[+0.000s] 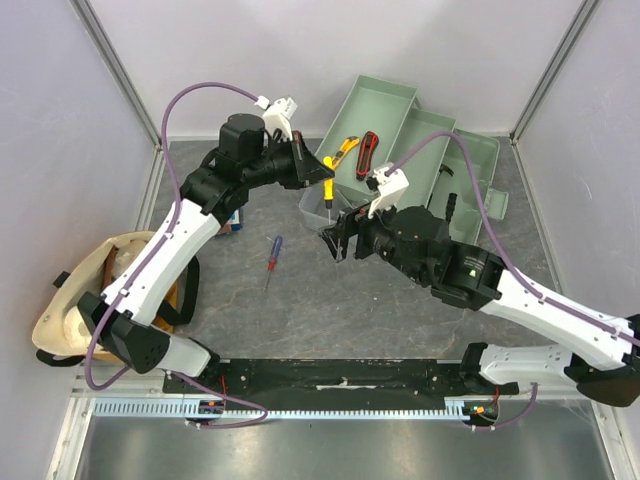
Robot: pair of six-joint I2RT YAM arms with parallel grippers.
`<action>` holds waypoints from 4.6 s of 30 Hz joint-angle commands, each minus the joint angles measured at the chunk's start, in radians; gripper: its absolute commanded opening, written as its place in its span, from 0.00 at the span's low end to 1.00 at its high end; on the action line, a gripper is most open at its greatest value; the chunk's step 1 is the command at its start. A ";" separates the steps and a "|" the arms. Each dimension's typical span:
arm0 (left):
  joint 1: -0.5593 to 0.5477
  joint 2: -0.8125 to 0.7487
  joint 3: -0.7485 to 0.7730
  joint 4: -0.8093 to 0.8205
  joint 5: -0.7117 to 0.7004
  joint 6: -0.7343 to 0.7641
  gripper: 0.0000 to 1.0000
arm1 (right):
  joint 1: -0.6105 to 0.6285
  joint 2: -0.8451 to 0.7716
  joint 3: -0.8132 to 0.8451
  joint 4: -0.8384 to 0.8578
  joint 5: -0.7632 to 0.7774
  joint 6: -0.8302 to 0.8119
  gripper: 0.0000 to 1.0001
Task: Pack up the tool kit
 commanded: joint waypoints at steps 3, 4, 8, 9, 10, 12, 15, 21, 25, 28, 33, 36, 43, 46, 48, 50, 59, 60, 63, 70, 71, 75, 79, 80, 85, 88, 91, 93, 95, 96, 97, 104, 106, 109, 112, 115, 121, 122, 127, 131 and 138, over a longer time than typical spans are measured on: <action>-0.004 -0.104 0.028 0.089 0.083 -0.051 0.02 | 0.005 0.083 0.074 0.046 0.029 -0.058 0.76; -0.003 -0.122 0.022 0.089 0.083 -0.053 0.02 | 0.003 0.101 0.081 0.050 0.035 -0.058 0.74; -0.001 -0.147 0.020 0.079 0.103 -0.050 0.02 | 0.003 0.166 0.100 0.101 0.035 -0.060 0.54; -0.003 -0.148 0.019 0.077 0.105 -0.047 0.02 | 0.002 0.177 0.097 0.121 0.028 -0.061 0.45; -0.003 -0.150 0.020 0.069 0.099 -0.042 0.02 | 0.003 0.184 0.092 0.141 0.028 -0.058 0.35; -0.003 -0.153 0.020 0.052 0.070 -0.024 0.03 | 0.003 0.190 0.083 0.175 0.044 -0.049 0.13; -0.004 -0.159 0.025 0.031 0.016 0.004 0.20 | 0.003 0.187 0.080 0.196 0.112 -0.041 0.00; -0.003 -0.179 0.029 0.002 -0.114 0.062 0.64 | -0.012 0.145 0.063 0.242 0.213 -0.084 0.00; 0.003 -0.161 0.058 -0.009 -0.159 0.074 0.77 | -0.044 0.123 0.063 0.244 0.233 -0.108 0.00; 0.008 -0.156 0.058 -0.037 -0.243 0.076 0.81 | -0.109 0.092 0.054 0.224 0.254 -0.077 0.00; 0.019 -0.203 -0.030 -0.046 -0.409 0.104 0.83 | -0.277 0.077 0.029 0.163 0.242 -0.028 0.00; 0.023 -0.220 -0.096 -0.046 -0.461 0.125 0.83 | -0.372 0.085 0.000 0.152 0.229 0.009 0.00; 0.094 -0.187 -0.256 -0.063 -0.461 0.070 0.83 | -0.578 0.207 -0.009 0.126 0.086 0.124 0.00; 0.131 -0.145 -0.308 -0.066 -0.446 0.033 0.83 | -0.658 0.267 -0.012 0.133 -0.024 0.162 0.00; 0.157 -0.107 -0.346 -0.055 -0.441 0.004 0.82 | -0.702 0.331 0.002 0.138 -0.125 0.179 0.00; 0.169 -0.057 -0.382 -0.049 -0.428 -0.011 0.81 | -0.738 0.388 0.005 0.144 -0.208 0.198 0.00; 0.169 0.174 -0.399 -0.090 -0.441 0.028 0.73 | -0.770 0.514 0.011 0.173 -0.345 0.202 0.00; 0.169 0.192 -0.403 -0.092 -0.449 0.028 0.73 | -0.773 0.519 0.009 0.172 -0.345 0.208 0.01; 0.169 0.233 -0.408 -0.096 -0.444 0.038 0.73 | -0.775 0.525 0.008 0.167 -0.331 0.230 0.17; 0.157 0.312 -0.414 -0.090 -0.408 0.061 0.68 | -0.775 0.536 0.029 0.124 -0.289 0.248 0.32; 0.157 0.324 -0.414 -0.092 -0.409 0.061 0.67 | -0.775 0.533 0.032 0.115 -0.273 0.248 0.33; 0.142 0.372 -0.413 -0.099 -0.446 0.050 0.58 | -0.775 0.490 0.029 0.084 -0.223 0.244 0.36; 0.128 0.413 -0.402 -0.106 -0.463 0.053 0.50 | -0.775 0.422 0.026 0.049 -0.172 0.224 0.38; 0.125 0.421 -0.402 -0.106 -0.461 0.053 0.47 | -0.775 0.405 0.028 0.035 -0.155 0.219 0.39; 0.122 0.442 -0.403 -0.112 -0.475 0.058 0.17 | -0.775 0.307 0.031 -0.015 -0.081 0.209 0.50; 0.122 0.422 -0.397 -0.127 -0.481 0.058 0.02 | -0.775 0.244 0.032 -0.031 -0.072 0.205 0.54; 0.120 0.347 -0.390 -0.136 -0.470 0.056 0.02 | -0.775 0.197 0.039 -0.032 -0.124 0.183 0.61; 0.119 0.280 -0.377 -0.153 -0.463 0.054 0.02 | -0.775 0.165 0.028 -0.010 -0.240 0.124 0.71; 0.119 0.199 -0.362 -0.175 -0.469 0.056 0.02 | -0.773 0.129 0.008 0.024 -0.346 0.094 0.74; 0.116 0.150 -0.354 -0.187 -0.477 0.056 0.02 | -0.773 0.117 0.002 0.032 -0.409 0.089 0.76; 0.115 0.104 -0.345 -0.201 -0.484 0.056 0.02 | -0.773 0.106 0.002 0.038 -0.458 0.084 0.78; 0.114 -0.219 -0.256 -0.224 -0.305 0.064 0.02 | -0.634 0.032 -0.026 0.172 -0.817 -0.006 0.92; 0.114 -0.260 -0.213 -0.202 -0.196 0.058 0.02 | -0.542 0.052 -0.004 0.164 -0.867 -0.035 0.93; 0.114 -0.300 -0.169 -0.143 -0.035 0.024 0.02 | -0.417 0.075 -0.003 0.213 -0.913 -0.058 0.96; 0.114 -0.325 -0.147 -0.075 0.097 -0.013 0.02 | -0.312 0.082 -0.027 0.317 -0.920 -0.048 0.98; 0.112 -0.340 -0.152 -0.009 0.195 -0.068 0.02 | -0.258 0.085 -0.056 0.424 -0.907 -0.009 0.93; 0.112 -0.391 -0.228 0.166 0.310 -0.182 0.02 | -0.204 0.143 -0.047 0.478 -0.815 0.043 0.73; 0.112 -0.401 -0.235 0.187 0.319 -0.191 0.02 | -0.199 0.154 -0.043 0.483 -0.810 0.052 0.70; 0.114 -0.424 -0.258 0.227 0.336 -0.212 0.02 | -0.189 0.175 -0.047 0.556 -0.776 0.138 0.52; 0.114 -0.435 -0.268 0.230 0.336 -0.208 0.02 | -0.187 0.172 -0.058 0.598 -0.755 0.172 0.26; 0.115 -0.480 -0.302 0.192 0.226 -0.104 0.61 | -0.189 0.142 -0.044 0.514 -0.634 0.141 0.00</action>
